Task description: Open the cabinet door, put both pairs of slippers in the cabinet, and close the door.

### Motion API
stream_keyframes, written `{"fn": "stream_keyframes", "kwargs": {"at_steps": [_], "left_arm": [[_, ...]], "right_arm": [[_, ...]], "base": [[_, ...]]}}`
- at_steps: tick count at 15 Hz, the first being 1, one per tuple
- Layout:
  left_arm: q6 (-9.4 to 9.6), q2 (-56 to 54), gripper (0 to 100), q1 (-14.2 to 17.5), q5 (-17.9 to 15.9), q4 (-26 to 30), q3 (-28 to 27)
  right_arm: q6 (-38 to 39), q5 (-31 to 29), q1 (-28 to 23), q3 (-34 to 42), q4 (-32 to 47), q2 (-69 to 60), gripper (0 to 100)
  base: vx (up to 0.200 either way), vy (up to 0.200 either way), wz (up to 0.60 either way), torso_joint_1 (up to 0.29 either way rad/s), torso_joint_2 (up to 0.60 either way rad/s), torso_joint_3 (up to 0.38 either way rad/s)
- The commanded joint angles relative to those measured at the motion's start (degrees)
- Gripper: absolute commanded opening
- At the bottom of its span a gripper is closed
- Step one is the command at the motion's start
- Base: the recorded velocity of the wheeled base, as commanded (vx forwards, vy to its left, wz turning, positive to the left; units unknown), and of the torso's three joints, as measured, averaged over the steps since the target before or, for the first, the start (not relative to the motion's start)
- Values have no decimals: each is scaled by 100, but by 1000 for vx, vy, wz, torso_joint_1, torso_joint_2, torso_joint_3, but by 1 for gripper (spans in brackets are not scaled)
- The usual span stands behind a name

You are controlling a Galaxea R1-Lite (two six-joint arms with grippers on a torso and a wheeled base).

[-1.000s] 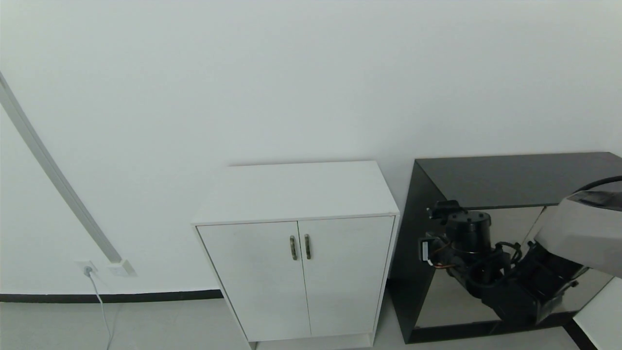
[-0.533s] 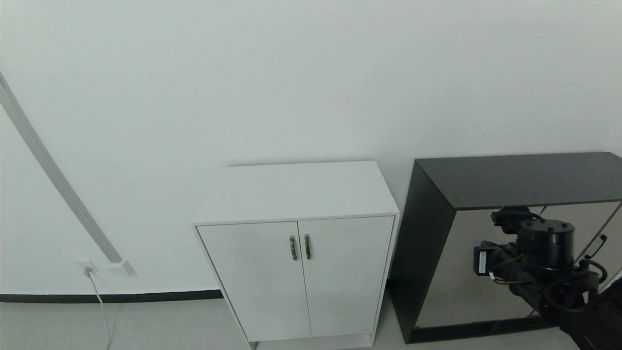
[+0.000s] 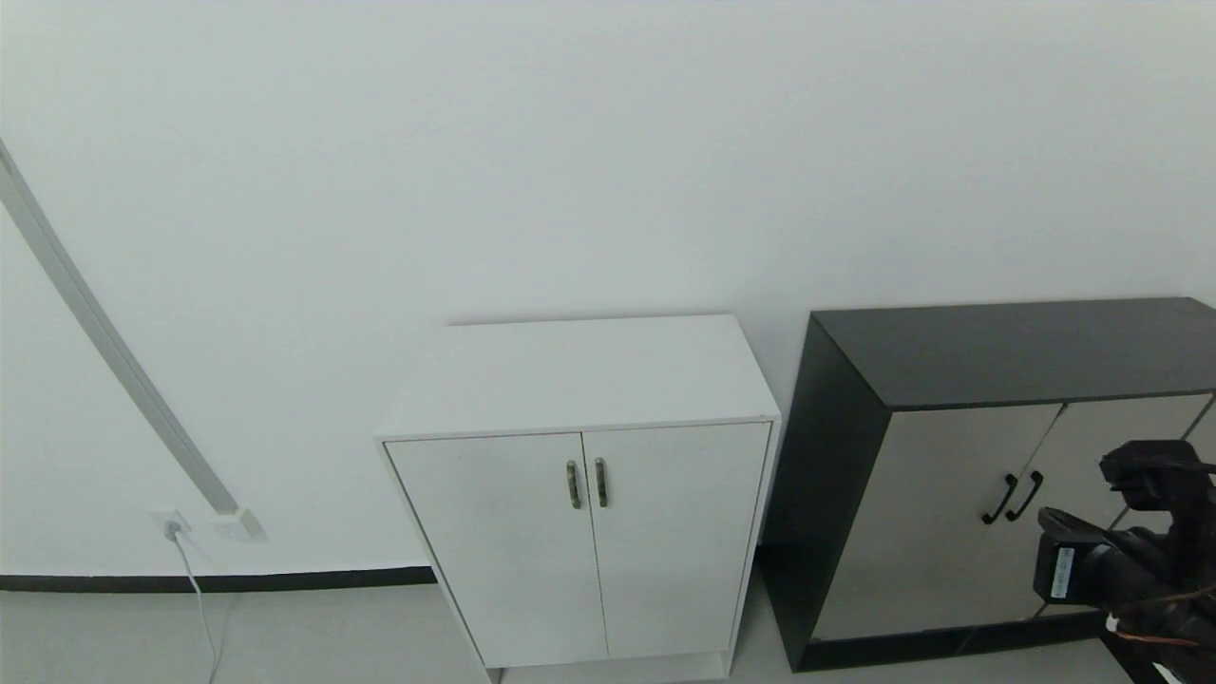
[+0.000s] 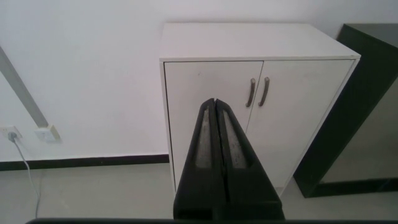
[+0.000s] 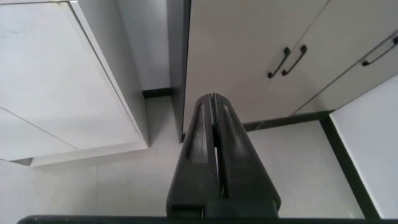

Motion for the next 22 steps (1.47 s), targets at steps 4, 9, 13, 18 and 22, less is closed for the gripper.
{"fn": "stream_keyframes", "kwargs": {"at_steps": [4, 9, 13, 18, 22], "left_arm": [[-2, 9, 0, 1, 4, 0, 1], [-2, 9, 0, 1, 4, 0, 1], [-2, 9, 0, 1, 4, 0, 1], [7, 9, 0, 1, -4, 0, 1], [7, 9, 0, 1, -4, 0, 10]], "right_arm": [[-32, 41, -16, 562, 479, -1086, 0], [-40, 454, -16, 562, 2510, -2668, 0], [-207, 858, -16, 562, 4074, -4021, 0], [-664, 1359, 11, 562, 5911, -5718, 0], [-735, 1737, 28, 465, 6438, -6315, 0]], "base": [[0, 0, 0, 0, 0, 0], [0, 0, 0, 0, 0, 0], [0, 0, 0, 0, 0, 0], [0, 0, 0, 0, 0, 0], [0, 0, 0, 0, 0, 0]]}}
